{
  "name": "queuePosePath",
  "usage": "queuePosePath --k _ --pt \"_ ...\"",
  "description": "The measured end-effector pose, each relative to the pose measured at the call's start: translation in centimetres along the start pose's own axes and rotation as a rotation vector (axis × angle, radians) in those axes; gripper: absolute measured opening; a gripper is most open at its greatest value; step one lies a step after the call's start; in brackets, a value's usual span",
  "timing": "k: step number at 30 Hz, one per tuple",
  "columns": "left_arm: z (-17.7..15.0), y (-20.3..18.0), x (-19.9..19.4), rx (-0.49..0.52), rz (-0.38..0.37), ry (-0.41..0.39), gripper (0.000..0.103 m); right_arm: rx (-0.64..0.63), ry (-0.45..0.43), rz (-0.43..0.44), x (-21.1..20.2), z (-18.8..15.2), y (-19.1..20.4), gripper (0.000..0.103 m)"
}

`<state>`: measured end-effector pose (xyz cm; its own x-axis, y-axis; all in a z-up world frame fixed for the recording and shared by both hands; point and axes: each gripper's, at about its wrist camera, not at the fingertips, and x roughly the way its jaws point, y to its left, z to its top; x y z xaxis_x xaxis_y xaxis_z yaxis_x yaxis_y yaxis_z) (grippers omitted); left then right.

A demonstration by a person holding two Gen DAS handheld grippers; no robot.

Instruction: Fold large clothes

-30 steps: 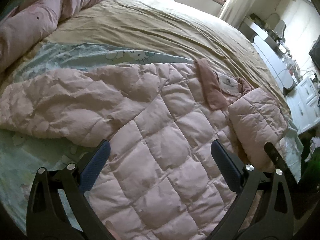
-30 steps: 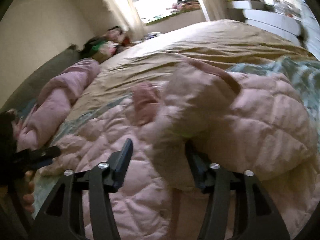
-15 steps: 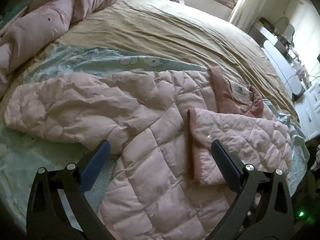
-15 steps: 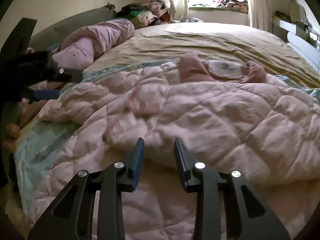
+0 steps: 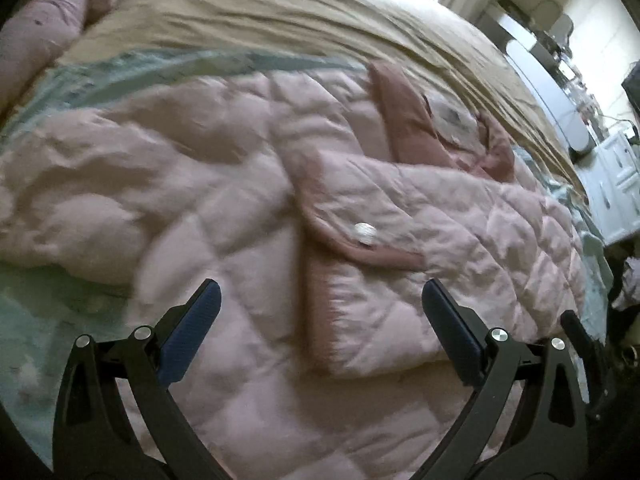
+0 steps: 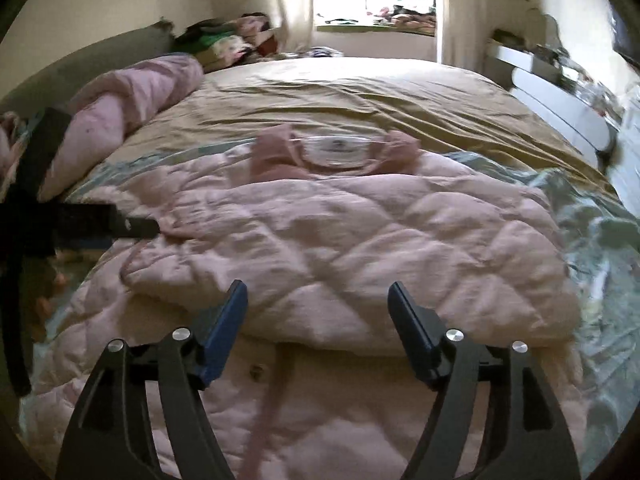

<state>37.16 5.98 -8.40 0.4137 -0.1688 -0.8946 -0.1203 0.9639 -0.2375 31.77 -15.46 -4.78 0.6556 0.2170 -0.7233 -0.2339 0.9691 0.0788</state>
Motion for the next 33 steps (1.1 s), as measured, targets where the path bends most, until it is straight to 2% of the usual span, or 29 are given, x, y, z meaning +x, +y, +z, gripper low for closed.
queuePosePath --k 1,3,5,6,7,8,12,16,19,27,33 --pt "-0.1 -0.3 0.4 0.000 0.000 -0.003 0.093 0.015 0.002 -0.004 -0.1 0.0 -0.6 0.072" --pt "0.0 -1.2 1.1 0.014 -0.005 -0.004 0.075 0.023 0.006 -0.019 0.0 -0.1 -1.5 0.072" --pt "0.1 -2.0 1.6 0.041 -0.003 -0.005 0.043 0.024 0.003 -0.032 -0.3 -0.2 -2.2 0.072" --pt "0.1 -2.5 1.6 0.066 0.037 -0.018 0.038 0.025 0.002 -0.040 -0.4 -0.3 -2.7 0.072" --pt "0.1 -2.9 1.6 0.086 0.062 -0.028 0.021 0.029 0.002 -0.045 -0.5 -0.4 -3.1 0.072" --pt "0.0 -3.3 1.5 0.118 0.092 -0.047 0.011 0.034 0.002 -0.051 -0.6 -0.4 -3.5 0.072" --pt "0.3 -3.1 0.1 0.156 0.055 -0.091 0.003 0.055 0.002 -0.088 -1.0 -0.2 -5.0 0.072" --pt "1.7 -2.7 -3.5 0.192 0.058 -0.190 0.001 0.072 -0.025 -0.123 -1.6 0.4 -6.6 0.072" --pt "2.2 -2.5 -5.2 0.220 0.094 -0.249 0.001 0.094 -0.042 -0.154 -1.8 0.8 -7.8 0.072" --pt "0.6 -1.0 -0.6 0.241 0.176 -0.160 0.001 0.119 0.035 -0.230 1.6 1.8 -9.2 0.072" --pt "0.0 -0.7 0.5 0.260 0.196 -0.143 0.001 0.135 0.077 -0.249 3.9 2.0 -10.6 0.072"
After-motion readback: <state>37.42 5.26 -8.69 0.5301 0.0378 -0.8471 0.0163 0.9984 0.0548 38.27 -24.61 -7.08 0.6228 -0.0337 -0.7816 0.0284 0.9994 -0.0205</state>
